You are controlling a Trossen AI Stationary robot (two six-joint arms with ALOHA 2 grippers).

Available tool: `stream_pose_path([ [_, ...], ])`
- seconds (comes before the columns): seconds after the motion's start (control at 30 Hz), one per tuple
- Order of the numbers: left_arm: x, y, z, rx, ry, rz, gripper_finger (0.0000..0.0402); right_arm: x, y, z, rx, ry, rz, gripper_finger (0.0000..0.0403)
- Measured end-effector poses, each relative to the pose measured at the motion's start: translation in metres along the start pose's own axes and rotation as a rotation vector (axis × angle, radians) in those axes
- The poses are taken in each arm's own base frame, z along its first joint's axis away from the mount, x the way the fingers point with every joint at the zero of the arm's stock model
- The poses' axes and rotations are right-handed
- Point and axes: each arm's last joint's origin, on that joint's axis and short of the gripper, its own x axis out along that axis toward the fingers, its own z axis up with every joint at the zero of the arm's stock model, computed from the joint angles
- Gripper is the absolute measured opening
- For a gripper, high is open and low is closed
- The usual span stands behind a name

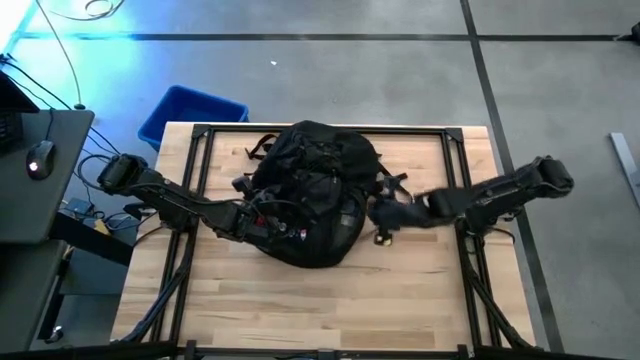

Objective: Unpack backpack
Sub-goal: Close the black backpack

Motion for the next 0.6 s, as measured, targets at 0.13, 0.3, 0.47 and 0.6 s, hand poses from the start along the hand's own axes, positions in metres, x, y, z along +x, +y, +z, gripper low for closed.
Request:
stream_pose_path([
  [0.13, -0.002, -0.006, 0.003, 0.064, 0.007, -0.118, 0.0009, 0.016, -0.016, 0.001, -0.081, 0.027, -0.064, 0.0131],
  [0.3, -0.006, -0.009, 0.003, 0.086, 0.001, -0.157, 0.0009, 0.033, -0.038, 0.004, -0.025, 0.004, -0.088, 0.0166],
  [0.47, -0.006, -0.009, 0.003, 0.085, 0.000, -0.155, 0.0009, 0.053, -0.054, -0.002, 0.027, 0.047, -0.010, 0.0163],
  [0.6, -0.007, -0.011, 0.005, 0.074, -0.020, -0.165, 0.0009, 0.067, -0.057, -0.004, 0.049, 0.057, 0.041, 0.0132],
])
